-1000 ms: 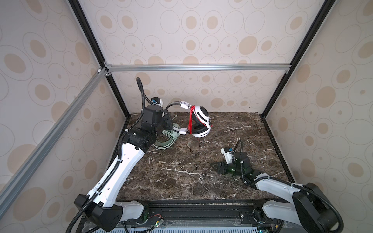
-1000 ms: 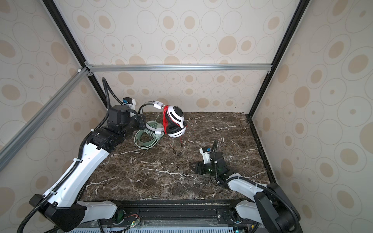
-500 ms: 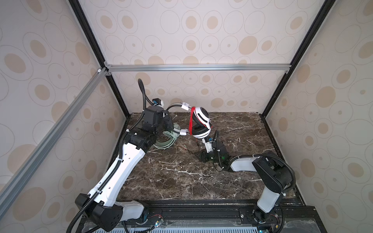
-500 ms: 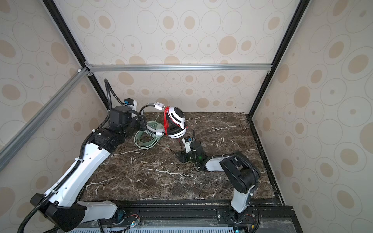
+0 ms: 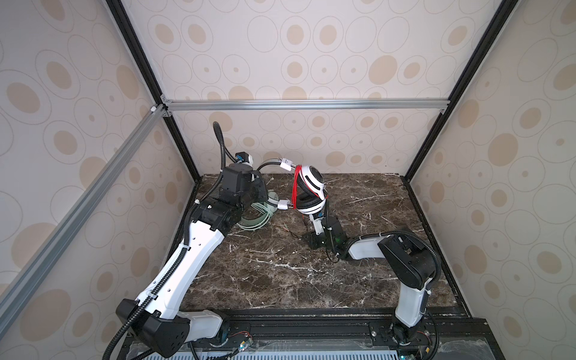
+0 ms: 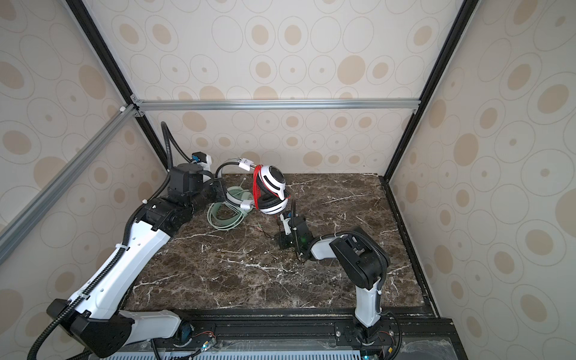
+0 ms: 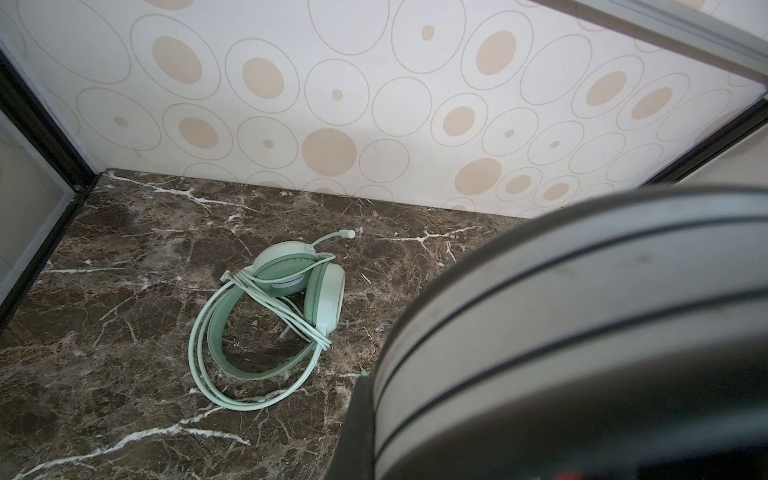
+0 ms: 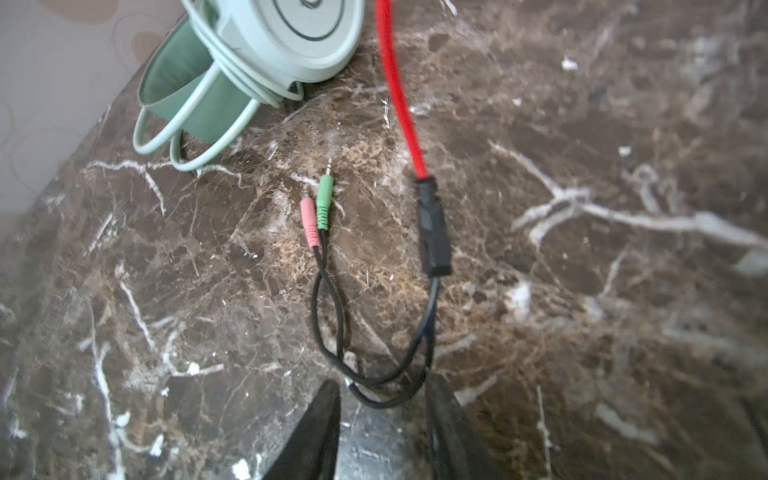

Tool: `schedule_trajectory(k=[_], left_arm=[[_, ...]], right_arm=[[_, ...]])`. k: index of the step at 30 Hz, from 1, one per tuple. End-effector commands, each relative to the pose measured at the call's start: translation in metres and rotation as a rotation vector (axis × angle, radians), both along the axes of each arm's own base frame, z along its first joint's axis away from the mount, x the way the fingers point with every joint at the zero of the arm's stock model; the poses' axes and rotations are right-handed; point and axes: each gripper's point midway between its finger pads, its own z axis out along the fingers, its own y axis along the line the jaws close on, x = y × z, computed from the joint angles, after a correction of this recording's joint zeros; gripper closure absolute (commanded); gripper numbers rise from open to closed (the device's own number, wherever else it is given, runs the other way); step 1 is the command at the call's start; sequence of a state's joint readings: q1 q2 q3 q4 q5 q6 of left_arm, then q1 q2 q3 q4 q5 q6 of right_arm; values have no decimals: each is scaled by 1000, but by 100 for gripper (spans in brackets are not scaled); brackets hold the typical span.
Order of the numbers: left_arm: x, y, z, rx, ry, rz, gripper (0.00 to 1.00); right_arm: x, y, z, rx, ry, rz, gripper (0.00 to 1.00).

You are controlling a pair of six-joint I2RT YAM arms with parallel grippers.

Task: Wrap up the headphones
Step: 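Move the right gripper toward the cable end near the headset while the left holds it, then grasp the red cable near its black plug with the right gripper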

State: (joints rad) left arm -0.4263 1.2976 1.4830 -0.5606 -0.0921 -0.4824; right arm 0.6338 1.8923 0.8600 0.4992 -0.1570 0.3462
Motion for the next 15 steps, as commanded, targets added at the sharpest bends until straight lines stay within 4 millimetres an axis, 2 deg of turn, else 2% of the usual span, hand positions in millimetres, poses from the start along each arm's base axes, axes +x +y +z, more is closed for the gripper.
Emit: schedule_trajectory(k=[1,11,14,15], left_arm=[[0,2,41,-81,-119,13,100],[3,1,36,-74,-107,17,100],[3,2,36,-72,-110,21,100],[3,2,35,-72,-109,22,100]], right_arm=[[-2,0,3,16,2,-8,77],[-22,-16,14,69,-28,-36,100],[-22,-16,15,66,-35,-34,99],[-22,-13,16,70,-38,-20,83]])
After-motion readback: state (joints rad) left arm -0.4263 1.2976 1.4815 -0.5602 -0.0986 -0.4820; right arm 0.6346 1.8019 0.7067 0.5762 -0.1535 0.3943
